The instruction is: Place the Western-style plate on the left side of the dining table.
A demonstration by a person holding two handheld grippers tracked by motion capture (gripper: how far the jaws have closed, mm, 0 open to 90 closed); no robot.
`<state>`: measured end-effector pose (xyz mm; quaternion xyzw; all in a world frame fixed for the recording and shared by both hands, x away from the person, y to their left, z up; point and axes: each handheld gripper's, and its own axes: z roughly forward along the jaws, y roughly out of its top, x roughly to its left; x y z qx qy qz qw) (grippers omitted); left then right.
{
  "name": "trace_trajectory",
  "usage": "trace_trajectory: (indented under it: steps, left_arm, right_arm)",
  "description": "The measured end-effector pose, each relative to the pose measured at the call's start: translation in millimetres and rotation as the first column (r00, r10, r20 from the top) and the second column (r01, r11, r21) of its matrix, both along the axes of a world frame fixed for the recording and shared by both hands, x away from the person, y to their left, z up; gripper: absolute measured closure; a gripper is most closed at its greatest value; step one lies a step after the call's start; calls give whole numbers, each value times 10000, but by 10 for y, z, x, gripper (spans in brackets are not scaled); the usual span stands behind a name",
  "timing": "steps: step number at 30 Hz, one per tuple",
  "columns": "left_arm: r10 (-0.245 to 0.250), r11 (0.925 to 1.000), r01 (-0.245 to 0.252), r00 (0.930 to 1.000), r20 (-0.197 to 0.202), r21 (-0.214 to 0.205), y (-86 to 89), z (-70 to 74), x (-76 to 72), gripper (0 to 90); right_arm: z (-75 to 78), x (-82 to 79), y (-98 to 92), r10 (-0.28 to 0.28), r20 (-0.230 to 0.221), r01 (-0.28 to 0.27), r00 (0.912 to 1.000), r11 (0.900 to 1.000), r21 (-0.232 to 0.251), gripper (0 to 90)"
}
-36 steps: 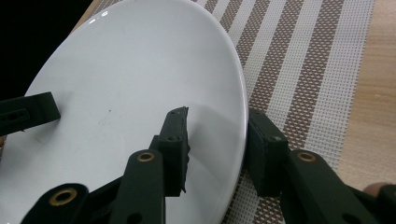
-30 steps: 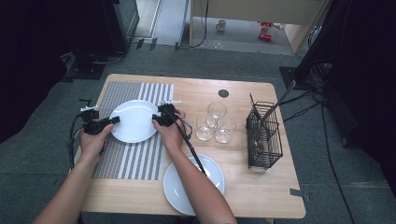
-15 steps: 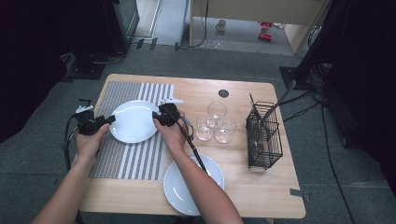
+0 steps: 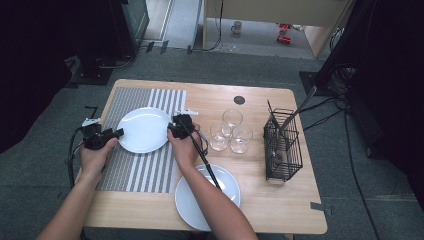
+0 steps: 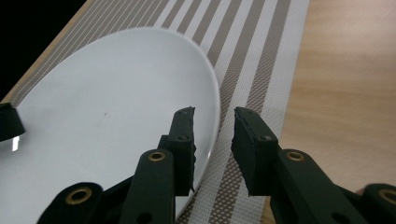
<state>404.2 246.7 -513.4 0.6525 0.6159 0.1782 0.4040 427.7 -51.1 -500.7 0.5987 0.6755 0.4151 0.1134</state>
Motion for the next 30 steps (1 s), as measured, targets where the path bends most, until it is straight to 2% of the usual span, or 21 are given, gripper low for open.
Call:
trace_trajectory:
  steps: [1, 3, 7, 11, 16, 17, 20, 23, 25, 26, 29, 30]
  left_arm:
    - [-12, 10000, 12, 10000, -15, -1, -2, -4, -1, 460]
    - [-19, 10000, 19, 10000, -4, 19, -3, -5, -2, 460]
    - [-51, 10000, 51, 10000, 25, -17, -2, -10, -1, 461]
    - [-81, 9999, 80, 9999, 70, 123, -14, -12, -4, 461]
    - [15, 10000, -16, 9999, 160, 21, 9, -8, -20, 456]
    - [27, 10000, -26, 9997, 229, -30, 18, -2, -30, 454]
    - [65, 10000, -63, 9997, 245, -56, 26, 29, -52, 442]
    - [4, 9993, -23, 9988, 484, 385, 1, 70, -102, 431]
    - [-9, 9990, -17, 9983, 587, 441, -1, 106, -140, 423]
    - [51, 9989, -83, 9975, 701, 458, 0, 149, -186, 416]
    - [48, 9991, -85, 9962, 865, 426, -12, 194, -241, 412]
    - [-3, 9991, -38, 9955, 949, 426, -23, 218, -273, 409]
  right_arm:
    - [-24, 5, -1, 63, -243, -59, 9997, 9998, 179, 688]
    - [-54, 5, 19, 315, -379, -303, 9988, 9991, 295, 687]
    - [-65, -8, 67, 371, -291, -364, 9989, 9991, 224, 676]
    - [-66, -4, 81, 442, -289, -434, 9986, 9986, 286, 674]
    - [-18, -3, 60, 774, 331, -780, 9965, 9968, 182, 652]
    - [2, -12, 59, 870, 516, -871, 9949, 9962, -6, 648]
    - [77, -59, 67, 1277, 942, -1200, 9873, 9893, -835, 636]
    - [148, -131, 46, 1538, 1318, -1406, 9793, 9846, -1038, 606]
    - [177, -173, 27, 1770, 1694, -1566, 9695, 9794, -1276, 563]
    - [207, -215, 12, 1926, 1743, -1679, 9657, 9747, -1473, 526]
    - [238, -271, -18, 1868, 1751, -1645, 9667, 9772, -1345, 524]
    - [269, -330, -49, 1870, 1771, -1704, 9663, 9798, -1044, 530]
